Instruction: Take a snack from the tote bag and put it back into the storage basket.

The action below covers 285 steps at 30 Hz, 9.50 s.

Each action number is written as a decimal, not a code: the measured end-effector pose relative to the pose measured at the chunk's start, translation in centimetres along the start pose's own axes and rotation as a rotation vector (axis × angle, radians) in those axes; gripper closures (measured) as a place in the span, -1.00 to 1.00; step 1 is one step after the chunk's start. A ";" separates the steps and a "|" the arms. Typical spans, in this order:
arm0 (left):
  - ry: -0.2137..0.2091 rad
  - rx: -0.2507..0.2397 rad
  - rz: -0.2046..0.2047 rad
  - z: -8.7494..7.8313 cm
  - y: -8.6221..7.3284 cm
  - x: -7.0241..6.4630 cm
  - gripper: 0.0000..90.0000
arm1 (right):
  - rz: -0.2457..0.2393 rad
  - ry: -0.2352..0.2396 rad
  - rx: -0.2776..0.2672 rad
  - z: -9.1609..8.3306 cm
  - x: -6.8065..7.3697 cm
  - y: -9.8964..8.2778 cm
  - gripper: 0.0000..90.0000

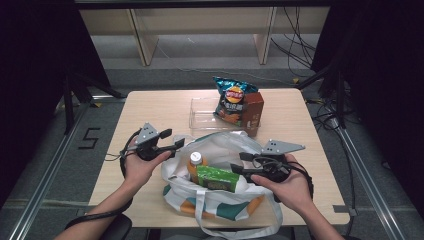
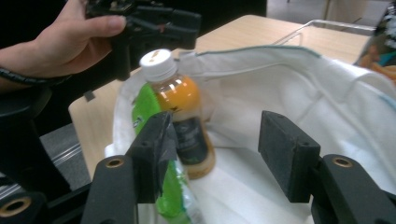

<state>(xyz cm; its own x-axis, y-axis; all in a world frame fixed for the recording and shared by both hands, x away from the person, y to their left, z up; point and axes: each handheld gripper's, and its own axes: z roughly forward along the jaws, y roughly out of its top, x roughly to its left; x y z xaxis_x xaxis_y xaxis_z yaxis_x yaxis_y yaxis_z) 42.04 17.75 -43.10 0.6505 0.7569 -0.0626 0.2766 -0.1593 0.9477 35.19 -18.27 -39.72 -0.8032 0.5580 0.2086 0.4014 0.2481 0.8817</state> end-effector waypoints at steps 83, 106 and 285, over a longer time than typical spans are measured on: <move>-0.010 -0.004 0.007 0.0 0.0 -0.3 -0.21 | -0.174 0.021 0.057 -0.3 0.9 1.3 1.00; -0.010 -0.004 0.006 0.0 0.0 -0.3 -0.21 | -0.126 0.002 0.017 -1.5 0.8 3.2 1.00; -0.012 -0.006 0.003 0.0 0.0 -0.3 -0.21 | -0.163 -0.235 -0.236 -0.5 -4.7 13.1 1.00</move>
<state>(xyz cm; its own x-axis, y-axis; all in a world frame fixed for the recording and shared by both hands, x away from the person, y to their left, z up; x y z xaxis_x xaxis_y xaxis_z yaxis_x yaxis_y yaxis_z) 41.83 17.55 -43.09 0.6601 0.7485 -0.0636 0.2705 -0.1579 0.9497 44.01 -18.04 -28.96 -0.7144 0.6994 -0.0210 0.1419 0.1742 0.9744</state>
